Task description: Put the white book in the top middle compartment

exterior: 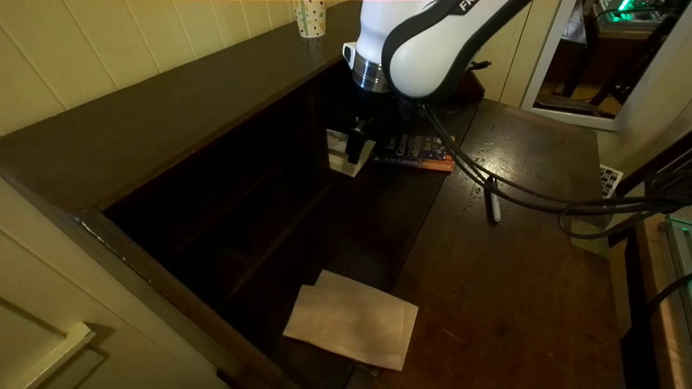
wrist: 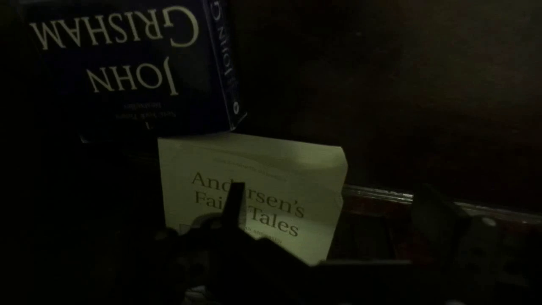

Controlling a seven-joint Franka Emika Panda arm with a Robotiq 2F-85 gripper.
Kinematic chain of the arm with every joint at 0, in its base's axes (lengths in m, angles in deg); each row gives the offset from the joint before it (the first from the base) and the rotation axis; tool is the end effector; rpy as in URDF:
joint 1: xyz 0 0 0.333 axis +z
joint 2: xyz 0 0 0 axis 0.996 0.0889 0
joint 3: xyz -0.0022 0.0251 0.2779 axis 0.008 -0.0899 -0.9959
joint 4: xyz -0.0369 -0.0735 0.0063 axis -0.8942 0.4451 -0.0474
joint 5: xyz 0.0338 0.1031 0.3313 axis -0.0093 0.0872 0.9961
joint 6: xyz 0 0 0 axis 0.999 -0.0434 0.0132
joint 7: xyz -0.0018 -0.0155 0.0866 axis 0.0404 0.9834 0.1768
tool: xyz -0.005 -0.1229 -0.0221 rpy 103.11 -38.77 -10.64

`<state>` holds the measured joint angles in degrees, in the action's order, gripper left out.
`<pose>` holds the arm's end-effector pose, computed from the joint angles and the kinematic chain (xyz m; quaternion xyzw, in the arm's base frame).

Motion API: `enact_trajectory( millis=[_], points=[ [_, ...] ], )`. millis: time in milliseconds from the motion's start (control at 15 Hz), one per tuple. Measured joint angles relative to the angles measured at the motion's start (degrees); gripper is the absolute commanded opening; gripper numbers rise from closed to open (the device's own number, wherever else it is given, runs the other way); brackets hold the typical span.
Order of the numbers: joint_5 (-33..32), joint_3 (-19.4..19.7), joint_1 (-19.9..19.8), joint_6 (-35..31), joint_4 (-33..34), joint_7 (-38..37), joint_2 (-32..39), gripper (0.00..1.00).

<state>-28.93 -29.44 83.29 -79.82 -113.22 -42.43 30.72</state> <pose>0.5969 -0.0367 0.2517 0.9867 0.0818 0.1323 0.0462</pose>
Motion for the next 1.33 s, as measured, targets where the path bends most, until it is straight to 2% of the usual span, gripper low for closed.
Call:
enact_trajectory(
  millis=[200,267,333,467,1000,1067,1333],
  points=[
    [-1.0,1.6,0.4,-4.9,-5.0,-1.8,-2.4,1.00],
    [-1.2,2.2,0.4,-5.7,-6.0,-2.0,-2.9,0.93],
    [-1.4,2.6,0.3,-6.1,-6.6,-2.0,-3.2,0.77],
    [-1.4,2.8,0.2,-6.2,-6.8,-1.8,-3.1,0.59],
    [-1.6,1.8,0.1,-7.8,-6.7,0.2,-1.7,0.03],
    [-1.6,1.8,0.0,-8.3,-6.6,0.7,-1.2,0.00],
    [-1.6,1.4,-0.8,-10.2,-5.5,2.8,1.5,0.00]
  ],
)
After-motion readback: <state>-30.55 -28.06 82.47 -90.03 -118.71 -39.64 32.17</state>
